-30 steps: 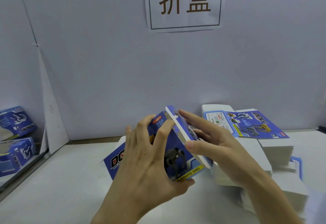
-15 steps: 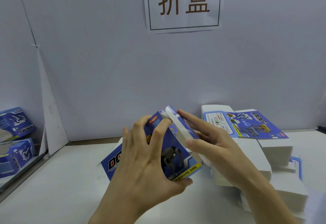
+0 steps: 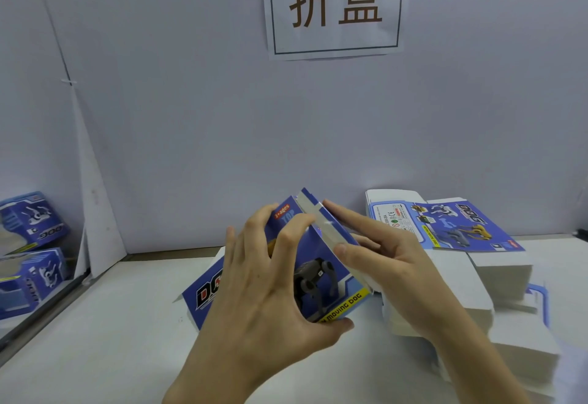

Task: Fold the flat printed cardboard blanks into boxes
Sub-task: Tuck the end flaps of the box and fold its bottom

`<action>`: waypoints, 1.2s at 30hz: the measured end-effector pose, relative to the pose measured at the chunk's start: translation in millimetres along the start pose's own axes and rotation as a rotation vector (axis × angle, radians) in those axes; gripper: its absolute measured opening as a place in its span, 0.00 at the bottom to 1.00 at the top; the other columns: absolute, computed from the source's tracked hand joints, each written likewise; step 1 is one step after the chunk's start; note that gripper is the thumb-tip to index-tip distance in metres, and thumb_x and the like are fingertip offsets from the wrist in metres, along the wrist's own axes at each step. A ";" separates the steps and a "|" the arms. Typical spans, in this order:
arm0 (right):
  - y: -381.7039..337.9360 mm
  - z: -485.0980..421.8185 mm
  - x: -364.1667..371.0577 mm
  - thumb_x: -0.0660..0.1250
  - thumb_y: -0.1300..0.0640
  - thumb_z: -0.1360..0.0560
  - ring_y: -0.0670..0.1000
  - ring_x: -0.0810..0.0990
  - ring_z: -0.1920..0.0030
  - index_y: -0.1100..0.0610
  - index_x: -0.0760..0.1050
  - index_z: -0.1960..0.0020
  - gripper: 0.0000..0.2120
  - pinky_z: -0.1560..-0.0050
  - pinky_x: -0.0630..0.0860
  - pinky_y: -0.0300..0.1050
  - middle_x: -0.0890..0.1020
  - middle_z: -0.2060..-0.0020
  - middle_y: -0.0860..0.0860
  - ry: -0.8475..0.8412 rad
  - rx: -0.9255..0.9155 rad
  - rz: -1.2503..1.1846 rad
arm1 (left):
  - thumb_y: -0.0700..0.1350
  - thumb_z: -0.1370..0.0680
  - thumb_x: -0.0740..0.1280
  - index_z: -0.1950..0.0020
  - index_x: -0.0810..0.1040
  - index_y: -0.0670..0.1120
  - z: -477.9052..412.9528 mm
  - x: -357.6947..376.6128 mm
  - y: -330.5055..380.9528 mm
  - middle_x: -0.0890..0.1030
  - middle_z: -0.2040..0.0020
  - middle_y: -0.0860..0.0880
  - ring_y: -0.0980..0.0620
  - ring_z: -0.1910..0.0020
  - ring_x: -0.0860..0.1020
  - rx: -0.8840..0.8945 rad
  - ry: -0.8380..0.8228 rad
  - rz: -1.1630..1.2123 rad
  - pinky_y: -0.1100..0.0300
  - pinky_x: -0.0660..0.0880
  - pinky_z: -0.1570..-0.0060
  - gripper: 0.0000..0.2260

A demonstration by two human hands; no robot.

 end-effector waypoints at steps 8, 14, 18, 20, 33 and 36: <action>2.9 6.0 -3.1 0.63 0.32 0.31 0.33 0.69 0.36 0.25 0.67 0.37 0.23 0.44 0.76 0.32 0.65 0.36 0.32 -0.063 0.072 0.387 | 0.73 0.44 0.67 0.27 0.56 0.57 0.4 1.9 -1.2 0.62 0.33 0.48 0.46 0.40 0.73 0.015 0.029 -0.117 0.47 0.76 0.44 0.50; -2.1 4.9 -6.0 0.78 0.45 0.41 0.41 0.78 0.41 0.36 0.75 0.42 0.28 0.53 0.81 0.39 0.76 0.44 0.41 0.080 -0.107 0.274 | 0.76 0.43 0.64 0.26 0.56 0.58 -1.4 -7.2 0.5 0.62 0.37 0.49 0.49 0.41 0.70 -0.103 0.138 -0.048 0.50 0.75 0.45 0.50; -4.6 3.5 -10.4 0.74 0.50 0.37 0.53 0.85 0.55 0.45 0.81 0.51 0.15 0.56 0.82 0.47 0.85 0.55 0.51 0.178 -0.208 0.054 | 0.76 0.38 0.64 0.32 0.63 0.66 -3.2 -25.1 -9.8 0.65 0.45 0.64 0.63 0.47 0.73 -0.153 0.214 0.242 0.76 0.71 0.53 0.36; -6.0 4.9 -13.5 0.73 0.51 0.36 0.53 0.86 0.57 0.47 0.82 0.52 0.12 0.61 0.81 0.43 0.86 0.56 0.53 0.138 -0.172 -0.038 | 0.68 0.33 0.66 0.37 0.70 0.65 -3.6 -33.4 -16.0 0.69 0.48 0.63 0.61 0.47 0.75 -0.108 0.249 0.375 0.77 0.71 0.55 0.25; -2.9 5.6 -3.5 0.69 0.53 0.30 0.55 0.84 0.51 0.46 0.77 0.47 0.11 0.60 0.82 0.47 0.82 0.48 0.53 0.149 -0.275 -0.102 | 0.41 0.32 0.71 0.59 0.81 0.54 -5.9 -13.3 -25.4 0.85 0.57 0.52 0.50 0.66 0.83 -0.333 0.210 1.169 0.61 0.78 0.71 0.08; -3.1 5.4 -3.7 0.68 0.53 0.30 0.57 0.84 0.49 0.45 0.78 0.48 0.11 0.58 0.82 0.47 0.83 0.50 0.51 0.189 -0.306 -0.139 | 0.41 0.37 0.78 0.59 0.81 0.55 -5.7 -13.7 -24.8 0.85 0.58 0.49 0.47 0.67 0.83 -0.394 0.181 1.203 0.59 0.79 0.73 0.13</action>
Point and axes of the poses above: each hand's wrist, its own z-axis away from the middle knuckle, its own x-axis out of the palm, y = z × x, the point moved 4 cm from there along -z, towards the middle knuckle
